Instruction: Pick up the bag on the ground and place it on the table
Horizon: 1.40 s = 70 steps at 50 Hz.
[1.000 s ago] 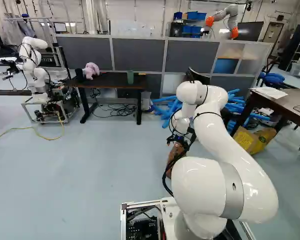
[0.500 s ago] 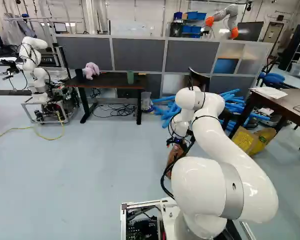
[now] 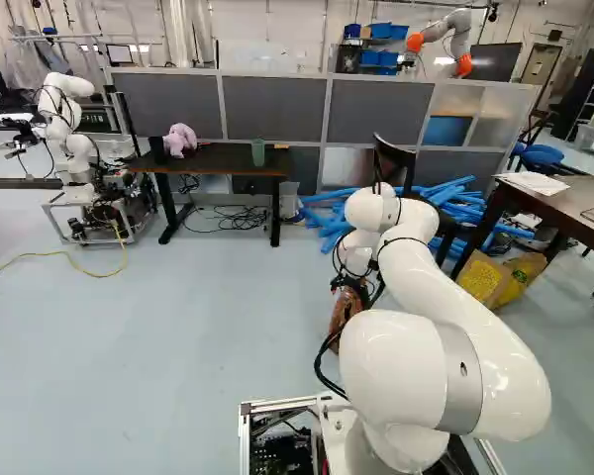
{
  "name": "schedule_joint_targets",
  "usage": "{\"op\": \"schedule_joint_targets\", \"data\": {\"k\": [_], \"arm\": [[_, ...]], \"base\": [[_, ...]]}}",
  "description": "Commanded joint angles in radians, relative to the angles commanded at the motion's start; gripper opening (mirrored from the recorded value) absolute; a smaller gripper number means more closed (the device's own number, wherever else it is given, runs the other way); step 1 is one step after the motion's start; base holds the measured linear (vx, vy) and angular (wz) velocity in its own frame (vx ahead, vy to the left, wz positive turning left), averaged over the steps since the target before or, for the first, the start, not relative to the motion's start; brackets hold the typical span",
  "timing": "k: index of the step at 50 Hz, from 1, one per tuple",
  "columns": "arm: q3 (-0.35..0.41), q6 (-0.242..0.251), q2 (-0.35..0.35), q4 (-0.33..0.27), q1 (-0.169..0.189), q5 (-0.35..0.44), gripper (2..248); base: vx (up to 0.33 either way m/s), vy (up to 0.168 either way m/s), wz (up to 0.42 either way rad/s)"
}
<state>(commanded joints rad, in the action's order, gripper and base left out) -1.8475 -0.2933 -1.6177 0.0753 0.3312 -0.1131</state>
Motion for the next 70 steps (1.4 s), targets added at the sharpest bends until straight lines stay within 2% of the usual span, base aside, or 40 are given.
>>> {"op": "schedule_joint_targets", "data": {"k": [4, 5, 9, 10, 14, 15, 20, 21, 25, 26, 30, 31, 41, 70], "arm": [[-0.006, 0.0, -0.004, 0.0, 0.0, 0.0, 216], [-0.006, 0.0, -0.005, 0.0, 0.0, 0.0, 178], [-0.008, 0.0, -0.007, 0.0, 0.0, 0.0, 178], [-0.008, 0.0, -0.007, 0.0, 0.0, 0.0, 140], [-0.009, 0.0, -0.007, 0.0, 0.0, 0.0, 140], [-0.009, 0.0, -0.007, 0.0, 0.0, 0.0, 103], [-0.009, 0.0, -0.007, 0.0, 0.0, 0.0, 103], [-0.009, 0.0, -0.007, 0.0, 0.0, 0.0, 66], [-0.009, 0.0, -0.007, 0.0, 0.0, 0.0, 66], [-0.009, 0.0, -0.007, 0.0, 0.0, 0.0, 29], [-0.009, 0.0, -0.007, 0.0, 0.0, 0.0, 29], [-0.009, 0.0, -0.007, 0.0, 0.0, 0.0, 21], [0.015, 0.0, 0.011, 0.0, 0.001, 0.0, 21], [0.222, 0.0, 0.158, -0.009, 0.002, -0.005, 21]], "base": [[0.0, 0.0, 0.0], [0.0, 0.0, 0.0], [0.0, 0.0, 0.0], [0.0, 0.0, 0.0], [0.0, 0.0, 0.0], [0.0, 0.0, 0.0], [0.0, 0.0, 0.0], [0.0, 0.0, 0.0], [0.0, 0.0, 0.0], [0.0, 0.0, 0.0], [0.0, 0.0, 0.0], [0.0, 0.0, 0.0], [0.0, 0.0, 0.0], [0.0, 0.0, 0.0]]}}
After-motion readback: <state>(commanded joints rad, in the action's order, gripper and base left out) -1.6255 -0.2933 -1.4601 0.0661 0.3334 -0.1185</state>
